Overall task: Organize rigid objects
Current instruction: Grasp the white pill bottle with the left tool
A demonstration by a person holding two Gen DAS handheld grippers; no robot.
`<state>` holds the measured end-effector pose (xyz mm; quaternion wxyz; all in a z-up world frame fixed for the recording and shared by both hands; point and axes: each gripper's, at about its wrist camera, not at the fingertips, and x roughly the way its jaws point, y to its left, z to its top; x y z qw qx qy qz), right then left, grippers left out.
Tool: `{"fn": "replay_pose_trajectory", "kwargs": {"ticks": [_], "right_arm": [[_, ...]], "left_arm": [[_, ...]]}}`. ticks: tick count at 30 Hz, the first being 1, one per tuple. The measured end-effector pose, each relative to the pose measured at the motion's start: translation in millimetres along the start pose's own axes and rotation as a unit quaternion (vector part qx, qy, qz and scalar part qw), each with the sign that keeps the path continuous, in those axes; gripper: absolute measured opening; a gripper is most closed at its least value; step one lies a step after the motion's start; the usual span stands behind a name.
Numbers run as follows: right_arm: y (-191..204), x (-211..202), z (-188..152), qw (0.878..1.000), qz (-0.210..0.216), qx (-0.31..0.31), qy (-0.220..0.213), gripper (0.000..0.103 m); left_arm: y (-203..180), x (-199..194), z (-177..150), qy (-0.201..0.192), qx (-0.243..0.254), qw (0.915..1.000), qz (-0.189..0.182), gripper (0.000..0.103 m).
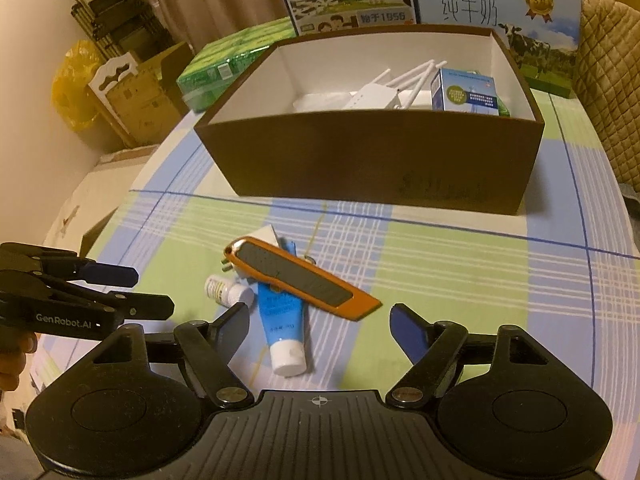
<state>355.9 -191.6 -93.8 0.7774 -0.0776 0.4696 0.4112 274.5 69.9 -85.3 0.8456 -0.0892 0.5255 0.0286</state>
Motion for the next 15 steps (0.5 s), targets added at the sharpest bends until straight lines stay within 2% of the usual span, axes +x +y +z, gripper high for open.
{"fn": "replay_pose_trajectory", "kwargs": {"ticks": [15], "right_arm": [[-2.9,11.5,-11.7,1.000,-0.005,-0.002,0.015,0.074]], "left_arm": [[-3.7,19.1,-11.3,0.018,-0.010,0.9998,0.008,0.064]]}}
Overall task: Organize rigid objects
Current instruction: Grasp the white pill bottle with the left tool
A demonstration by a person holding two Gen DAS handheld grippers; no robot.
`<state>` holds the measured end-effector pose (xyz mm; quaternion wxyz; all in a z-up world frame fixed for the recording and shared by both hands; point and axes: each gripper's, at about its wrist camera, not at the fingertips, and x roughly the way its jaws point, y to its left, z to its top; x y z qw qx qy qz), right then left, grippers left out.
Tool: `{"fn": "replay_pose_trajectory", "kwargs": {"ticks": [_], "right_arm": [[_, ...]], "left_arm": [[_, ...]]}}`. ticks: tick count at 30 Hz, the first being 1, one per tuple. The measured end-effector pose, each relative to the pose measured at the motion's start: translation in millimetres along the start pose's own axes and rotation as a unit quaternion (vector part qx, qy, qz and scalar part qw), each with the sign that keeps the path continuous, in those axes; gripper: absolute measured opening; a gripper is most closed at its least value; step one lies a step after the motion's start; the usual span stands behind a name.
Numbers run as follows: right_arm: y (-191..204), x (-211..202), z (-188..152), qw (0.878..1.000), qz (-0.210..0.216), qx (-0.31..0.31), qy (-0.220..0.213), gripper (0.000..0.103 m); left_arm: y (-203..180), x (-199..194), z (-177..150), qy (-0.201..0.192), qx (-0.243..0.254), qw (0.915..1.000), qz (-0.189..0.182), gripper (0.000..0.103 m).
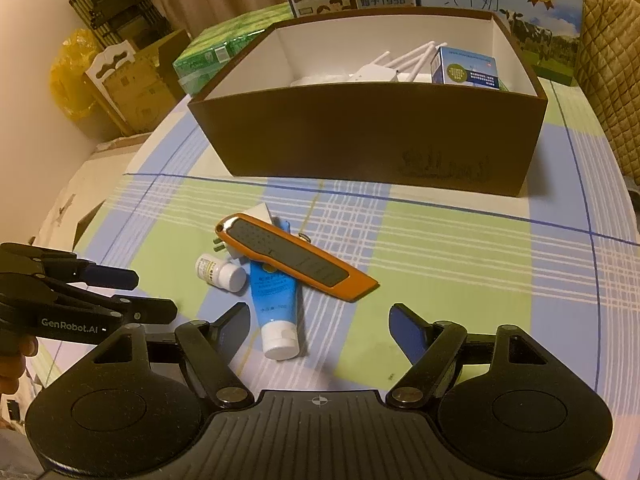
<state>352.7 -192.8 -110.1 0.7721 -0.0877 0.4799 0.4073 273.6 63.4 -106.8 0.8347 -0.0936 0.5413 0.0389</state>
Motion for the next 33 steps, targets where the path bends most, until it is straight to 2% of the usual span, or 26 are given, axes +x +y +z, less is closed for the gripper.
{"fn": "replay_pose_trajectory", "kwargs": {"ticks": [16,27,31,33], "right_arm": [[-18.4,20.9,0.8,1.000,-0.024,0.011,0.012,0.074],[-38.6,27.4,3.5,0.998,-0.044,0.034,0.015,0.073],[-45.0,27.4,4.9,0.998,-0.051,0.039,0.015,0.073],[-46.5,27.5,5.1,0.998,-0.052,0.039,0.016,0.073]], "left_arm": [[-0.1,26.2,1.9,-0.015,-0.004,0.9999,-0.002,0.064],[-8.9,45.9,13.8,-0.029,0.009,0.9994,0.013,0.064],[-13.0,52.2,17.4,-0.035,0.017,0.9991,0.017,0.063],[-14.4,55.5,18.2,-0.035,0.022,0.9989,0.022,0.059]]}}
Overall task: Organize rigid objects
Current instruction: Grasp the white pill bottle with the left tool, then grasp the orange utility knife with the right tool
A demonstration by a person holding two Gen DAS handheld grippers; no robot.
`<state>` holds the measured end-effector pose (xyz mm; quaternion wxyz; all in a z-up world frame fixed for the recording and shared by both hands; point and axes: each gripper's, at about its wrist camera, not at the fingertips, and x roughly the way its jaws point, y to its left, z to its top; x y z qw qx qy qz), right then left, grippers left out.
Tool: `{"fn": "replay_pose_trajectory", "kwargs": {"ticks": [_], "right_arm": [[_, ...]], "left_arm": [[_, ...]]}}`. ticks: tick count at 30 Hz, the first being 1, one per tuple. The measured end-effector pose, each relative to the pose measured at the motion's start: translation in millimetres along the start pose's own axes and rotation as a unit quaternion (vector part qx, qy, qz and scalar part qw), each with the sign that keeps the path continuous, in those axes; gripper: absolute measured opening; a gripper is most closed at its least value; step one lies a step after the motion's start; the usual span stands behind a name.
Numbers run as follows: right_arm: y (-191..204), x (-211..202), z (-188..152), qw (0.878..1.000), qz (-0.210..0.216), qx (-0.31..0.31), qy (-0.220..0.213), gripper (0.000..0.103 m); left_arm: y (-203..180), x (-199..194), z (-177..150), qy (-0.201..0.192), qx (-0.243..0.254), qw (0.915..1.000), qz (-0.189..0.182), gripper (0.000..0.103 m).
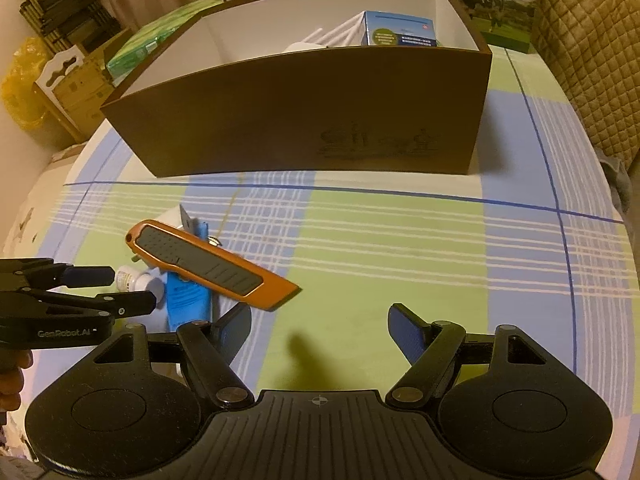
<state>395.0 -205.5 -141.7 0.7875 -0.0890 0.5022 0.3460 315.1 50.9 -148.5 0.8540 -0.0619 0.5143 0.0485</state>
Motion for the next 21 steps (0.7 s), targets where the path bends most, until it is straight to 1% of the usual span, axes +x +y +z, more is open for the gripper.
{"fn": "replay_pose_trajectory", "kwargs": {"ticks": [2,3,4,10,14,17,19,21], "right_arm": [[-0.1,0.8,0.0,1.000,0.000,-0.002,0.001,0.073],[0.0,1.3,-0.1,1.000,0.000,-0.003,0.002,0.073],[0.2,2.0,-0.2,1.000,0.001,-0.004,0.003,0.073],[4.8,6.4,-0.9,1.000,0.008,-0.021,0.007,0.073],[11.5,7.8,0.2,0.998,0.024,-0.049,-0.005,0.073],[21.4,10.1,1.3,0.995,0.033,-0.095,-0.018,0.073],[30.5,12.9,1.2,0.990,0.041,-0.134,-0.026,0.071],[41.0,17.5,0.4,0.983,0.051,-0.175,-0.034,0.068]], "left_arm": [[-1.2,2.0,0.0,-0.002,0.007,1.0000,0.005,0.048],[-1.1,2.7,-0.1,-0.003,0.010,0.9999,0.006,0.046],[-0.8,2.9,-0.4,-0.004,0.012,0.9999,0.004,0.042],[0.7,-2.9,-5.7,-0.015,0.033,0.9993,0.007,0.041],[8.7,-11.4,-9.8,-0.018,0.033,0.9992,0.014,0.041],[19.6,-17.2,-12.1,-0.017,0.023,0.9994,0.020,0.041],[27.6,-21.7,-14.1,-0.018,0.015,0.9994,0.027,0.041],[33.9,-25.9,-15.8,-0.019,0.008,0.9992,0.035,0.041]]}}
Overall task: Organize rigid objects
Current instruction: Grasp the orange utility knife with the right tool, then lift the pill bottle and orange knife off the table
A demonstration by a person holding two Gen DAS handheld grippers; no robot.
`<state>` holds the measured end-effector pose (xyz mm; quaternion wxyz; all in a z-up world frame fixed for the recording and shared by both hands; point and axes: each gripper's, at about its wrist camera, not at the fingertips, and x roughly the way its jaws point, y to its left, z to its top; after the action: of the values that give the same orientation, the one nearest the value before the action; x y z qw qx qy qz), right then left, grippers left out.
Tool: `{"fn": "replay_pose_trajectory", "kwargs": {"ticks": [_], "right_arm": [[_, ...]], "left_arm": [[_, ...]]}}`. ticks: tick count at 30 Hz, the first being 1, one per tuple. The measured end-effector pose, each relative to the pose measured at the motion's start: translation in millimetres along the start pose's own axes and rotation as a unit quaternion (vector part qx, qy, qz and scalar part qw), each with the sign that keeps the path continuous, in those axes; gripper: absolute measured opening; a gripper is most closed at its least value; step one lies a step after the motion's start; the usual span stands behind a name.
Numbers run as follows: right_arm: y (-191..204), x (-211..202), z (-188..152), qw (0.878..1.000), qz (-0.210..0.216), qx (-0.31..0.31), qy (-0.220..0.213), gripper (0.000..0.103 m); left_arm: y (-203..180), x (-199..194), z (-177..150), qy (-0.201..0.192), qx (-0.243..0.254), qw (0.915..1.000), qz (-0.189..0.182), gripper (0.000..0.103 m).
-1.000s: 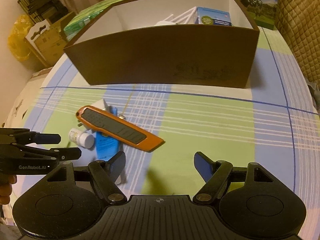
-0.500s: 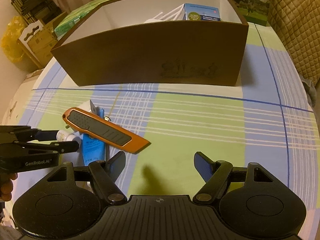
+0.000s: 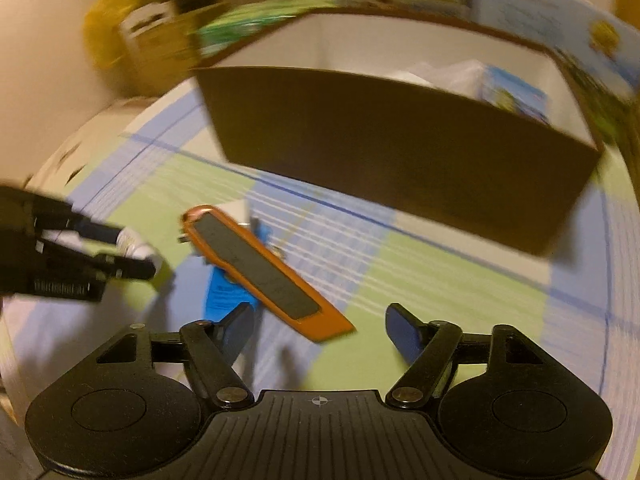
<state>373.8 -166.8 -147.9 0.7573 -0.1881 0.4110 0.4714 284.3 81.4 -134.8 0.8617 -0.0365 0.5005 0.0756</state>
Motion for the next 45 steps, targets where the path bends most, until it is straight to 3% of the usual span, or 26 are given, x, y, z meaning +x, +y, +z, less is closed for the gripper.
{"fn": "replay_pose_trajectory", "kwargs": {"ticks": [5,12,18,22,35,45], "right_arm": [[25.2,19.9,2.9,0.994,0.012,-0.109,-0.004,0.062],[30.1,46.2,11.5,0.987,0.029,-0.159,0.008,0.056],[28.8,53.9,17.9,0.985,0.055,-0.164,0.009,0.040],[30.7,54.2,16.6,0.983,0.058,-0.177,0.004,0.035],[29.4,46.5,10.0,0.982,0.052,-0.180,-0.001,0.035],[22.6,33.5,3.5,0.988,0.035,-0.149,0.000,0.034]], "left_arm": [[14.3,-5.8,-2.7,0.000,-0.019,0.9997,0.013,0.041],[22.8,-8.5,-9.0,0.004,-0.038,0.9990,0.022,0.041],[27.1,-9.9,-14.3,0.007,-0.049,0.9984,0.029,0.041],[27.7,-10.4,-15.4,0.008,-0.052,0.9981,0.031,0.041],[22.4,-11.2,-16.2,0.007,-0.046,0.9984,0.031,0.041],[21.5,-14.0,-17.9,0.004,-0.045,0.9986,0.029,0.041]]}}
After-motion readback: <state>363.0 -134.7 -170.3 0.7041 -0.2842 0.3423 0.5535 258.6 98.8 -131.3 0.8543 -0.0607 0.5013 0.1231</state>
